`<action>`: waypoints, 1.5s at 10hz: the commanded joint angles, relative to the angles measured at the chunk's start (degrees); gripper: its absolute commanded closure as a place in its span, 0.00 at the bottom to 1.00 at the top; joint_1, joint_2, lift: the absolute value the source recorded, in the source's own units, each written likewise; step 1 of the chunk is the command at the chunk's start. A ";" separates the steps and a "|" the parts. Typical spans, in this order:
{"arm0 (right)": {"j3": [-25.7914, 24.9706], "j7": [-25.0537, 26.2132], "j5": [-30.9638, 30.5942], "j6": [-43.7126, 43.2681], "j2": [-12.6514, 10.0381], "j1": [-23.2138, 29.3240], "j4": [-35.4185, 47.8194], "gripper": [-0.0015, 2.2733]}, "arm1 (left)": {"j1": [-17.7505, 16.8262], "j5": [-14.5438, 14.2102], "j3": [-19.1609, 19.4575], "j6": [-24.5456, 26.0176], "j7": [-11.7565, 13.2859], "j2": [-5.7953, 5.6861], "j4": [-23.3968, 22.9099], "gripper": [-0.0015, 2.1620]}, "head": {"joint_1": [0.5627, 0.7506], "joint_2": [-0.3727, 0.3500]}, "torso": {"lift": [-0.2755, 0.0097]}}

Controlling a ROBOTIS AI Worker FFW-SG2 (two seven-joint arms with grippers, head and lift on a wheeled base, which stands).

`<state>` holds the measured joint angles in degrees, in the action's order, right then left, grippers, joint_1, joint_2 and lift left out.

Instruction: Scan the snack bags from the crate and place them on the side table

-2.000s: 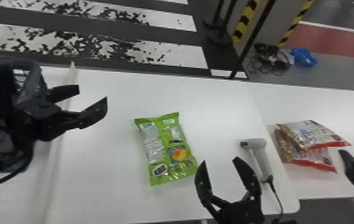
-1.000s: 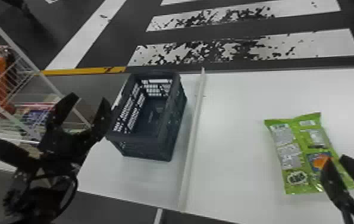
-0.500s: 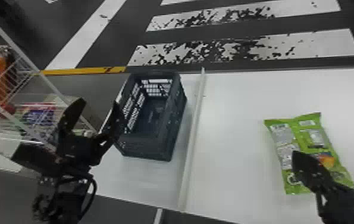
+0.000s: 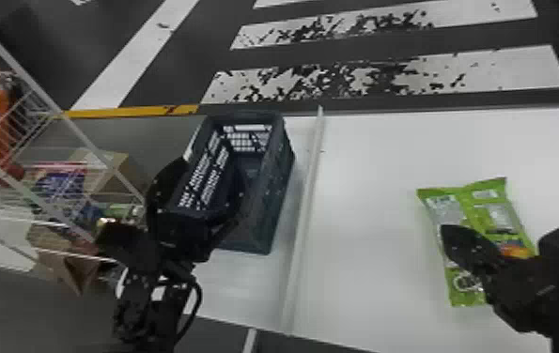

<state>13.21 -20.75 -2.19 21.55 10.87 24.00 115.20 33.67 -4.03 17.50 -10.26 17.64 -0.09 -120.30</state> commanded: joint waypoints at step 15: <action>5.68 -4.03 -6.60 7.24 1.61 -21.98 -22.39 0.99 | 0.00 0.08 -1.24 0.73 0.82 0.24 3.58 0.03 | 0.70 0.91 | 0.64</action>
<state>19.07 -24.61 -8.84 29.08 12.11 1.96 92.73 33.71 -3.96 16.24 -9.53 18.46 -0.09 -116.90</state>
